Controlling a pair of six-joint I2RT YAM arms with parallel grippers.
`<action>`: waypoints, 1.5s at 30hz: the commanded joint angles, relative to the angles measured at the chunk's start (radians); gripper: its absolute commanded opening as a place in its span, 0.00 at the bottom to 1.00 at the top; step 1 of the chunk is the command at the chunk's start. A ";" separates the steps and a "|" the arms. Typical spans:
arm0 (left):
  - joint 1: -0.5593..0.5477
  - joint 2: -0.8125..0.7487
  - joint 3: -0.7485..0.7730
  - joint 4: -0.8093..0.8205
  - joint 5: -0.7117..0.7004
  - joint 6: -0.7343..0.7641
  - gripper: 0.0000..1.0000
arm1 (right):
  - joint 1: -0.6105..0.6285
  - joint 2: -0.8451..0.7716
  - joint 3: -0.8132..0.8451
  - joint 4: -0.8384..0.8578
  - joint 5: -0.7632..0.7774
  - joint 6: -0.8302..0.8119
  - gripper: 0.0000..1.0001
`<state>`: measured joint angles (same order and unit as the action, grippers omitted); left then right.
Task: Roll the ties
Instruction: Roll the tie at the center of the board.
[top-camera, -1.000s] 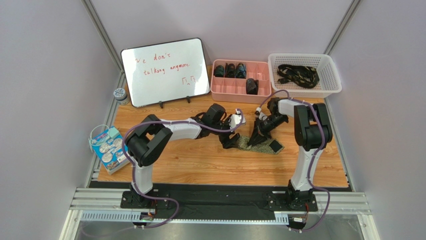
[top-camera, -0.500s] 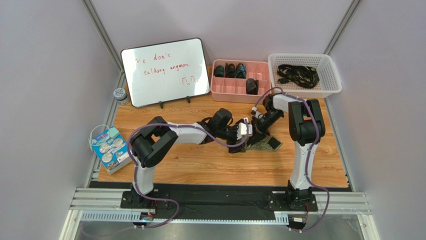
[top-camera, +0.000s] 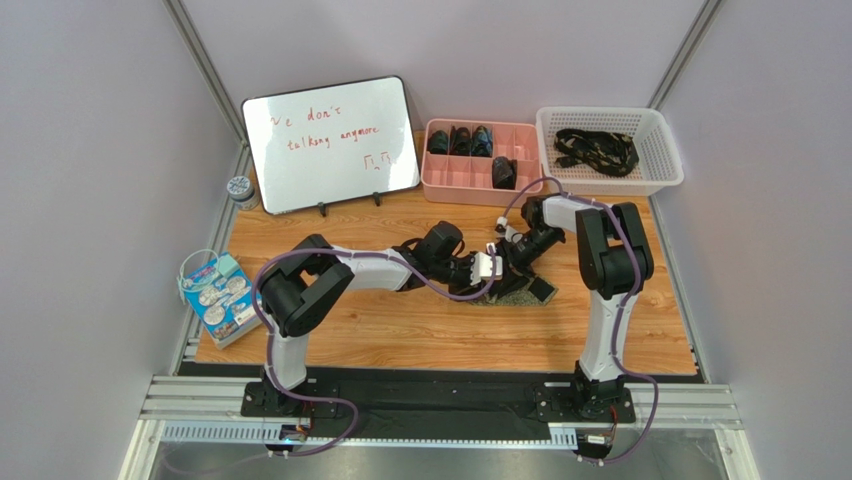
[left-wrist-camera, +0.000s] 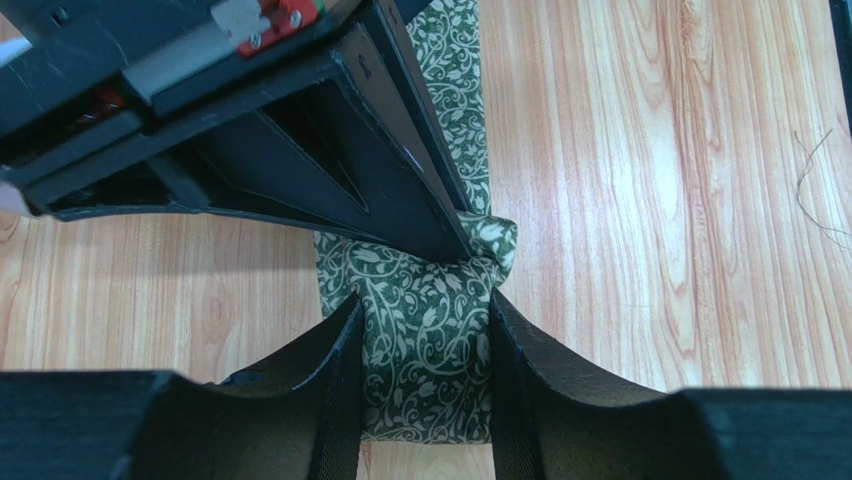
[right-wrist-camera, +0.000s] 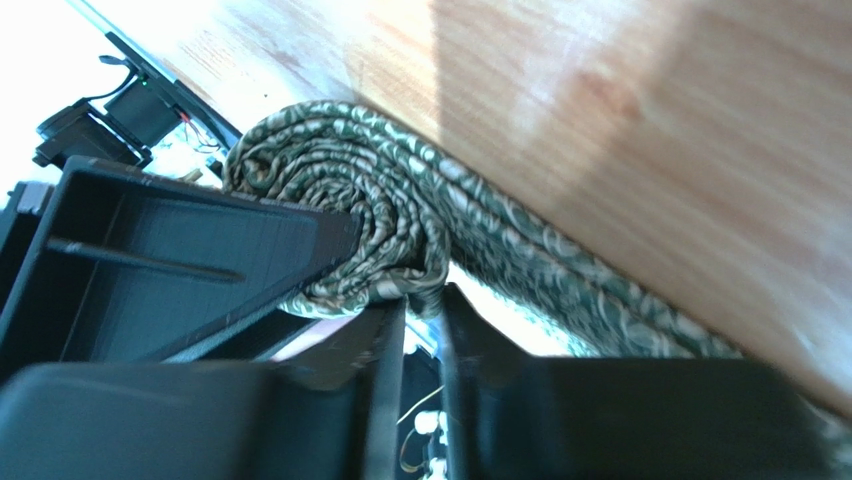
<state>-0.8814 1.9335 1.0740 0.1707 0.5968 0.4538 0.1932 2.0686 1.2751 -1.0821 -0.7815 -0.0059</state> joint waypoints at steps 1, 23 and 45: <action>-0.002 0.004 -0.040 -0.086 -0.035 -0.024 0.15 | -0.029 -0.080 0.021 0.068 0.002 -0.031 0.31; 0.033 0.041 0.089 -0.275 -0.120 -0.141 0.11 | -0.049 0.019 -0.025 0.159 0.180 0.075 0.39; 0.016 0.136 0.175 -0.418 -0.176 -0.107 0.13 | -0.012 -0.099 -0.080 0.229 -0.136 0.080 0.41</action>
<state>-0.8680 1.9987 1.2682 -0.1230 0.5125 0.3256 0.1436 1.9949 1.2072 -0.8791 -0.8539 0.0780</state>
